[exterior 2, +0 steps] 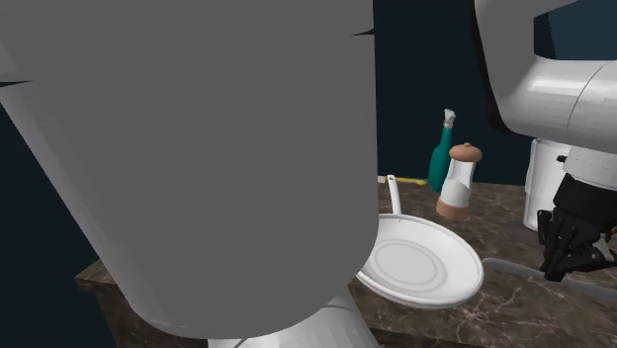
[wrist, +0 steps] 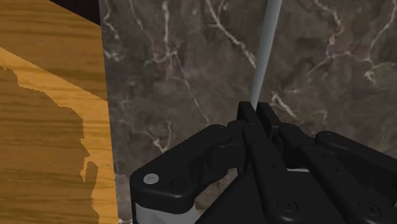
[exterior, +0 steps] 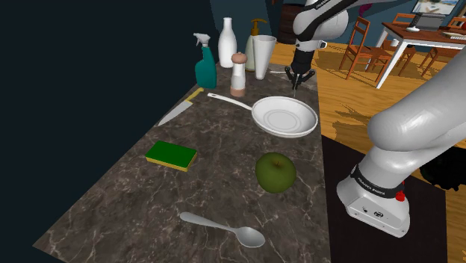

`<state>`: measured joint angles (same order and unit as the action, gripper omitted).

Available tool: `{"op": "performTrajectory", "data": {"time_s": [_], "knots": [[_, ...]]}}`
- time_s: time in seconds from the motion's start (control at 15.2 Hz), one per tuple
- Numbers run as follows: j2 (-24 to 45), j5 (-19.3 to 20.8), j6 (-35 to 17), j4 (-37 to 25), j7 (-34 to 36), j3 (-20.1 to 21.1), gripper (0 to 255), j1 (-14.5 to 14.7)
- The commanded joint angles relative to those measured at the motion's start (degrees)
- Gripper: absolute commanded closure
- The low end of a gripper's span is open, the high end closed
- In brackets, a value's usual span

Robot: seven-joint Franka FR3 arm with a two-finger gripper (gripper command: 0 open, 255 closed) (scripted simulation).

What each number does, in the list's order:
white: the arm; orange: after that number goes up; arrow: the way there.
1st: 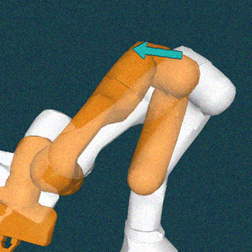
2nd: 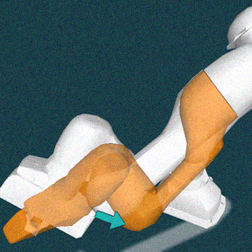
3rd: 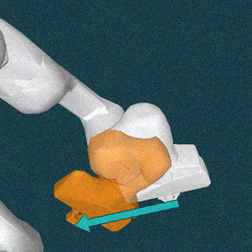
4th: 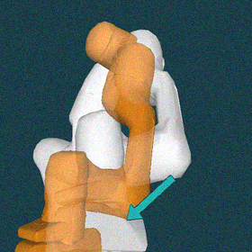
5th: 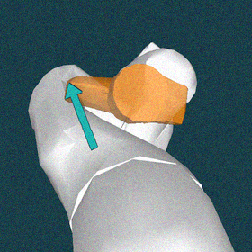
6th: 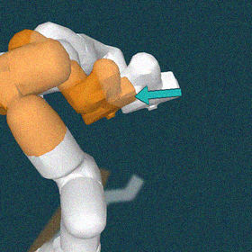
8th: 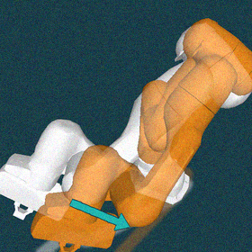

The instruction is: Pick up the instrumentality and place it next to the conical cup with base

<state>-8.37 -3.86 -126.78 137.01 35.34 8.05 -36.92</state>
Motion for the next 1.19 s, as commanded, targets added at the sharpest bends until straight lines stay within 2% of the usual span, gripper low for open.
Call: {"op": "performTrajectory", "data": {"time_s": [0.0, 0.07, 0.4, 0.66, 1.12], "knots": [[0.16, -0.02, 0.05, 0.16, 0.0, 0.03, 255, 0.03], [0.11, -0.03, 0.1, 0.16, 0.02, 0.04, 0, 0.04], [0.16, -0.02, 0.05, 0.16, 0.0, 0.03, 0, 0.03], [-3.15, -0.12, 7.74, -4.23, -0.19, -0.32, 0, -0.11], [-3.15, -0.12, 7.74, -4.23, -0.18, -0.32, 0, -0.1]]}}
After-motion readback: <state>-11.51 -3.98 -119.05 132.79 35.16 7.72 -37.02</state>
